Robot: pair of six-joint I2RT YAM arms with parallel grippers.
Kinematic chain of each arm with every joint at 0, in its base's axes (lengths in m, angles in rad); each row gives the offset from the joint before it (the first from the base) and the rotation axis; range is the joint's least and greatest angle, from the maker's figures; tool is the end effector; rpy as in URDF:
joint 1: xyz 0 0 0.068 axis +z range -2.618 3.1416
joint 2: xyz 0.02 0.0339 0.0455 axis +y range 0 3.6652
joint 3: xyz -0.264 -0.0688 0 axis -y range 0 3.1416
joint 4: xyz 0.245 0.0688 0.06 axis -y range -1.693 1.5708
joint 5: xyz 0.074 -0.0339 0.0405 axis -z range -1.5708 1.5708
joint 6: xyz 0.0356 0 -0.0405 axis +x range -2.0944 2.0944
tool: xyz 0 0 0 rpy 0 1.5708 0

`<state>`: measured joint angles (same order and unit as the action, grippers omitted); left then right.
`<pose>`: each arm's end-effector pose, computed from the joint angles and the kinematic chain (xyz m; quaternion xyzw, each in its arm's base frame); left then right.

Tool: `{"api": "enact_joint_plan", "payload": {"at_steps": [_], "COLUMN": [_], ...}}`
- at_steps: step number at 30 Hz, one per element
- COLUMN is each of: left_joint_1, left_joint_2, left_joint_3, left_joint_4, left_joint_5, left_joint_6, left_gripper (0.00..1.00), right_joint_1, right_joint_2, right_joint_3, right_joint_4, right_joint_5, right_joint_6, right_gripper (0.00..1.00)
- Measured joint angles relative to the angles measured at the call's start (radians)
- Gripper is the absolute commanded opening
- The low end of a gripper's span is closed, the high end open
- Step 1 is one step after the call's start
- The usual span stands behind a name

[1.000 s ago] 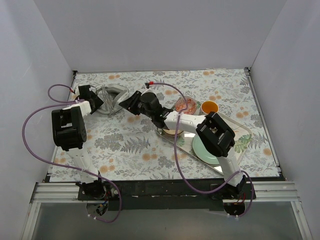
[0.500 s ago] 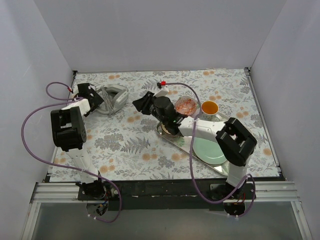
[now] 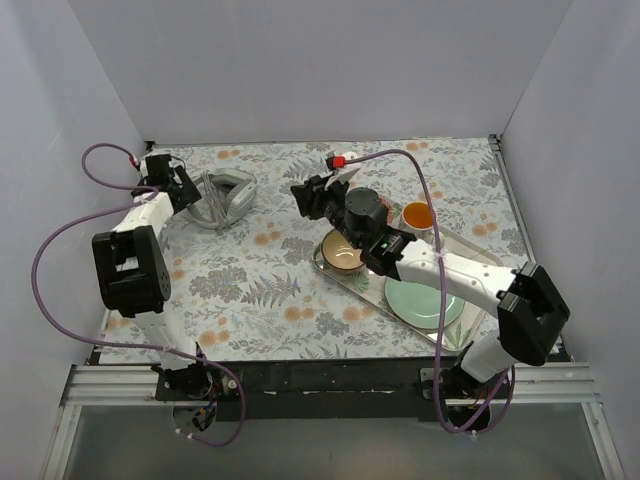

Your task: Wrap the headphones

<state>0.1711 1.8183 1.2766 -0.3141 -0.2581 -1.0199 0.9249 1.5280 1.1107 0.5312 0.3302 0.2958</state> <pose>0.3893 0.0765 0.2127 -0.5584 0.7438 -0.0330 0.3659 0.2283 0.2837 0.3451 -0.0865 0.6624 0.3322 0.6659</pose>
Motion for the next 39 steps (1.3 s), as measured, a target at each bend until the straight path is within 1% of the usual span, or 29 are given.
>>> {"api": "enact_joint_plan", "payload": {"at_steps": [3, 5, 8, 9, 12, 14, 16, 17, 18, 23, 27, 33, 39], "left_joint_1": [0.002, 0.003, 0.004, 0.005, 0.006, 0.006, 0.006, 0.005, 0.005, 0.005, 0.004, 0.004, 0.004], "left_joint_2": [-0.079, -0.168, -0.326, -0.379, -0.546, -0.647, -0.713, -0.733, -0.748, -0.8, -0.865, -0.995, -1.048], "left_joint_3": [-0.027, -0.077, -0.138, -0.153, -0.193, -0.213, -0.227, -0.239, -0.259, -0.441, -0.557, -0.589, -0.613], "left_joint_4": [0.026, 0.046, 0.053, 0.053, 0.041, 0.005, -0.042, -0.063, -0.08, -0.185, -0.248, -0.258, -0.25], "left_joint_5": [-0.015, -0.007, 0.039, 0.064, 0.175, 0.264, 0.353, 0.388, 0.426, 0.55, 0.582, 0.581, 0.579], "left_joint_6": [0.077, 0.13, 0.219, 0.249, 0.331, 0.376, 0.41, 0.423, 0.436, 0.489, 0.533, 0.57, 0.593], "left_gripper": [0.98, 0.98, 0.98, 0.98, 0.98, 0.98, 0.98, 0.98, 0.98, 0.98, 0.98, 0.98, 0.98], "right_joint_1": [-0.004, -0.013, -0.061, -0.086, -0.187, -0.272, -0.355, -0.391, -0.418, -0.499, -0.524, -0.523, -0.523], "right_joint_2": [-0.053, -0.095, -0.188, -0.227, -0.349, -0.418, -0.468, -0.49, -0.509, -0.582, -0.617, -0.68, -0.71], "right_joint_3": [-0.003, -0.01, -0.05, -0.074, -0.148, -0.187, -0.221, -0.24, -0.26, -0.356, -0.385, -0.403, -0.437], "right_joint_4": [-0.101, -0.188, -0.328, -0.363, -0.45, -0.499, -0.533, -0.547, -0.562, -0.637, -0.673, -0.666, -0.65], "right_joint_5": [0.016, 0.042, 0.048, 0.049, 0.04, 0.017, 0.002, -0.002, -0.005, -0.036, -0.073, -0.132, -0.134], "right_joint_6": [-0.142, -0.212, -0.263, -0.27, -0.27, -0.259, -0.246, -0.241, -0.239, -0.24, -0.235, -0.192, -0.149], "right_gripper": [0.64, 0.68, 0.75, 0.82, 0.84, 0.86, 0.86, 0.91, 0.92, 0.93, 0.94, 0.95, 0.95]}}
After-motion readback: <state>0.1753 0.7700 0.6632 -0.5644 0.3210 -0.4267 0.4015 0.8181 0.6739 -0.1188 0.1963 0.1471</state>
